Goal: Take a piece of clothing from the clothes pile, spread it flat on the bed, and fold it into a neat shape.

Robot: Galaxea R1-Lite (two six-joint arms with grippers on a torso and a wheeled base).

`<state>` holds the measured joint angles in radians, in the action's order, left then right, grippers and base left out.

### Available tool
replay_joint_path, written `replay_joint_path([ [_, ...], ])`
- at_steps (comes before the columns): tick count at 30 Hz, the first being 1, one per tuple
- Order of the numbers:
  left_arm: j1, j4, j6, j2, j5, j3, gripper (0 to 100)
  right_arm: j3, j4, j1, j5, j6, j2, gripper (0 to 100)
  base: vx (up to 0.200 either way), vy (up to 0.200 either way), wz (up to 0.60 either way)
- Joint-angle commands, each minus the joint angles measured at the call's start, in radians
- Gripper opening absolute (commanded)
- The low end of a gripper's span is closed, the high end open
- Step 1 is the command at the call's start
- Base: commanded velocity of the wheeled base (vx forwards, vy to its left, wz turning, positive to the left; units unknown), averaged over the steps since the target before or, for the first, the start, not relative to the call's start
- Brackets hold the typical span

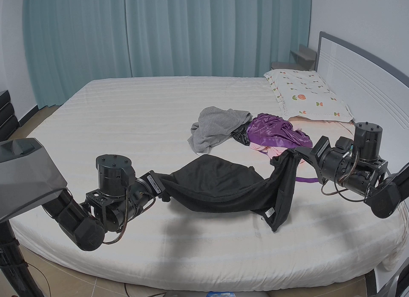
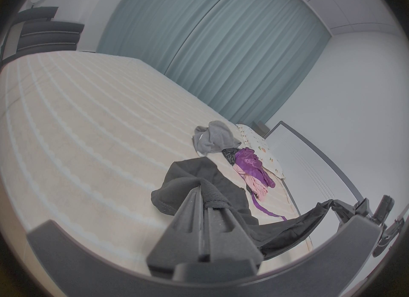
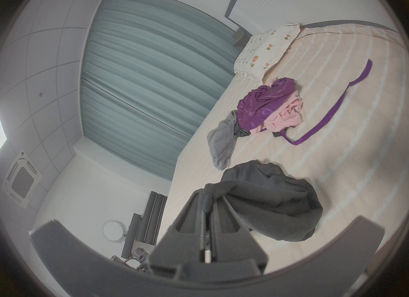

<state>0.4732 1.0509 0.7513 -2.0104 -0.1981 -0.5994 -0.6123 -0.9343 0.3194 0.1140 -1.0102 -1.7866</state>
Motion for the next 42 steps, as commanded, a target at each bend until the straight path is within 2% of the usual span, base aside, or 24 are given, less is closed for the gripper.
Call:
replay_joint_path([
  [1, 0.001, 0.008, 0.028, -0.004, 0.000, 0.032, 0, 0.028, -0.001, 0.004, -0.002, 0.005, -0.002, 0, 0.000, 0.000, 0.00],
  [3, 0.001, 0.054, 0.060, -0.002, 0.006, 0.066, 0, 0.031, -0.001, 0.004, -0.002, 0.005, 0.003, 0, -0.100, 0.000, 0.00],
  [7, 0.001, 0.118, 0.065, -0.014, 0.008, 0.102, 0, 0.042, -0.001, 0.006, -0.007, 0.005, 0.006, 0, -0.200, 0.000, 0.00],
  [14, 0.001, 0.132, 0.060, 0.015, 0.005, 0.144, 0, 0.051, -0.001, 0.007, -0.007, 0.004, 0.047, 0, -0.200, 0.000, 0.00],
  [28, -0.001, 0.175, 0.062, 0.048, 0.000, 0.167, 0, 0.054, -0.001, 0.017, -0.014, 0.004, 0.087, 0, 0.000, 0.000, 0.00],
  [36, -0.011, 0.170, 0.063, 0.096, 0.006, 0.173, 0, 0.049, -0.003, 0.047, -0.076, 0.013, 0.075, 0, 0.000, 0.175, 0.00],
  [42, -0.010, 0.167, 0.063, 0.121, 0.008, 0.174, 0, 0.040, -0.005, 0.084, -0.136, 0.073, 0.050, 0, 0.000, 0.200, 0.00],
])
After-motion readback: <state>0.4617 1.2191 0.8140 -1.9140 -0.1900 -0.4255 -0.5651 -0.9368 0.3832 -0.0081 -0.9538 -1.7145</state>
